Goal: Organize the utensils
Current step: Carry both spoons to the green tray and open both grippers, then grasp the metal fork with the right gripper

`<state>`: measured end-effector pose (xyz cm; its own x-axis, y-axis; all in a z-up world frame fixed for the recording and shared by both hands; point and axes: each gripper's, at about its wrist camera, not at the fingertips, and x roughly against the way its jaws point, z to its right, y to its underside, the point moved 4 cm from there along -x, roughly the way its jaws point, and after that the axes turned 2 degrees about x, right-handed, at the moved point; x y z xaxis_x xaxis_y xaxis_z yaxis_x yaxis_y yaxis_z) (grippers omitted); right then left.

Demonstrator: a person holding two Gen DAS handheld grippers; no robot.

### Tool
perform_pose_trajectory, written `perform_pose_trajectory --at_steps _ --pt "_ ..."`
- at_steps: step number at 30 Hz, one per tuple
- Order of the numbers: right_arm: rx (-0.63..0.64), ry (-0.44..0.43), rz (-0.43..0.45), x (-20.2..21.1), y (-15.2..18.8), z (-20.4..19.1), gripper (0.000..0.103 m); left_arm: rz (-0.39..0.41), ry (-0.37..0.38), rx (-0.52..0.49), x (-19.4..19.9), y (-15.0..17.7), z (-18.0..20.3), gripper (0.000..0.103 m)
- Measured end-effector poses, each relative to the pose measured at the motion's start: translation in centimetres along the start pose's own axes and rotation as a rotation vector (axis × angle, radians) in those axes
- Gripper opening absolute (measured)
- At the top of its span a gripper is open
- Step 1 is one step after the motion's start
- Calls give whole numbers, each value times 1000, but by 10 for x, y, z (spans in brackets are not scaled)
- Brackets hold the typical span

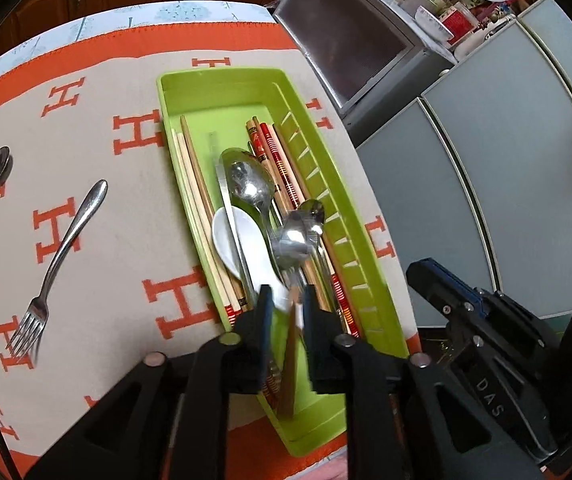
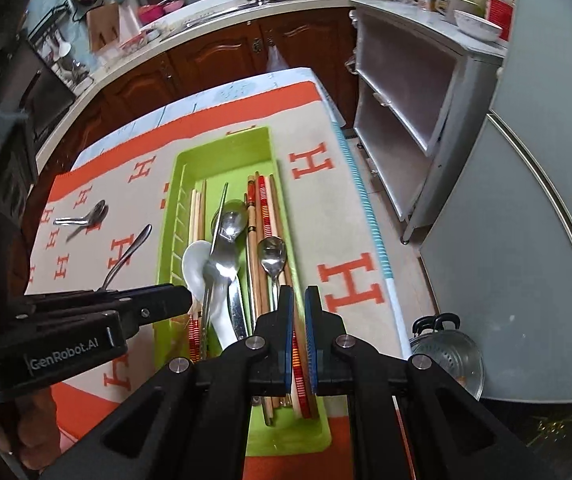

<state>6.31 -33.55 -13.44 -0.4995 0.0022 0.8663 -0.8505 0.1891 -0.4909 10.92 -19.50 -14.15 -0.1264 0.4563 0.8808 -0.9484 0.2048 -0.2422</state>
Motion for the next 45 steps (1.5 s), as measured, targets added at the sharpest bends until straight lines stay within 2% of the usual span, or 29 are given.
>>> perform_pose_trajectory --at_steps 10,15,29,34,40,42,45 --pt "19 -30 -2 5 6 -15 6 28 -41 -48 28 16 -11 22" --pt "53 -40 -1 8 7 -34 6 84 -106 -90 43 22 -18 23" --pt "98 -36 10 22 8 -58 6 99 -89 -90 54 34 -23 24" --pt "120 -41 5 24 9 -65 6 115 -94 -73 61 37 -32 37" --pt "155 -60 -14 20 10 -84 6 146 -125 -41 72 40 -54 43" --pt "172 -70 -23 18 10 -93 6 161 -144 -21 77 42 -67 48" --pt "202 -86 -36 14 10 -109 6 193 -173 15 88 43 -89 49"
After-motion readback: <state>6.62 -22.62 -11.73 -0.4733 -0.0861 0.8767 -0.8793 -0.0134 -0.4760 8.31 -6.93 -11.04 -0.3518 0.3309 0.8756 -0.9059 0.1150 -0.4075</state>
